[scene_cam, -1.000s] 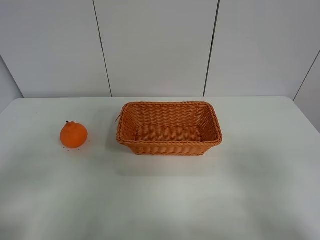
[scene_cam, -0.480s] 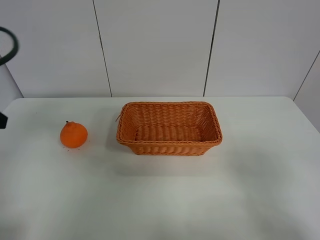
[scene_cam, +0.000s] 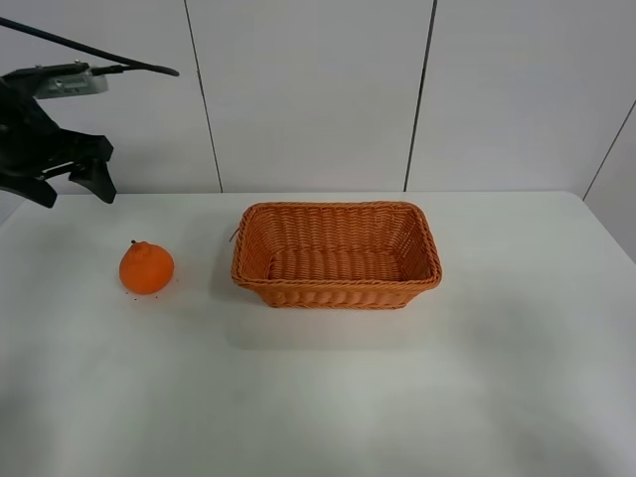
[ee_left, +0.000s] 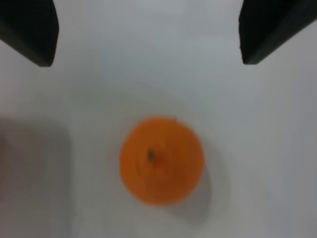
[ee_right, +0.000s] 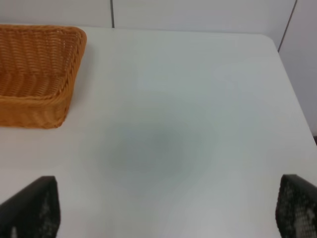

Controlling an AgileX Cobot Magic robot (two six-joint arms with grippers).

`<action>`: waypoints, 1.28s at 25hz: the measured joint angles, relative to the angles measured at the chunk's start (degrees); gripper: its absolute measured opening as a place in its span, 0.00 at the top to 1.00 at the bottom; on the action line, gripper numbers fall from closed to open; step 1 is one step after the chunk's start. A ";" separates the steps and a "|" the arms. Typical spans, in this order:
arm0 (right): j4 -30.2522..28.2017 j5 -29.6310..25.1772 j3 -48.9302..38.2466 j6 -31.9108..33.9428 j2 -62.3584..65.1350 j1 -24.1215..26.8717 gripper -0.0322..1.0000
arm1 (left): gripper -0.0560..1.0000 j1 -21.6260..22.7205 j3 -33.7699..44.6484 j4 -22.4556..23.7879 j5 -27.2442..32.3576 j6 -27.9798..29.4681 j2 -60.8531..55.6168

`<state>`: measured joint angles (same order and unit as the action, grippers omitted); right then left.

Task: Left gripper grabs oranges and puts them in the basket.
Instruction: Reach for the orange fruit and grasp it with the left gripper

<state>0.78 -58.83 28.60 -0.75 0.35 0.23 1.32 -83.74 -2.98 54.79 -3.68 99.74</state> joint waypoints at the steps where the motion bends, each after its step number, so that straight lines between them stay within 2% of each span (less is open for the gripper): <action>1: 0.00 0.00 0.00 0.00 0.00 0.00 0.30 | 0.14 0.00 -2.12 0.00 -0.39 0.00 2.35; 8: 0.00 0.00 0.00 0.00 0.00 0.00 0.30 | 0.14 0.00 -11.86 0.00 -2.74 -1.06 18.07; 14: 0.00 0.00 0.00 0.00 0.00 0.00 0.30 | 0.14 0.00 -12.68 0.10 -2.51 -1.29 25.54; 25: 0.00 0.00 0.00 0.00 0.00 0.00 0.30 | 0.15 0.00 -12.80 0.16 -1.29 -1.29 29.00; 32: 0.00 0.00 0.00 0.00 0.00 0.00 0.30 | 0.20 0.00 -12.80 -0.62 0.49 -1.29 29.20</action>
<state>0.78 -58.83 28.60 -0.75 0.35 0.23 1.32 -96.54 -3.60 55.28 -4.97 128.94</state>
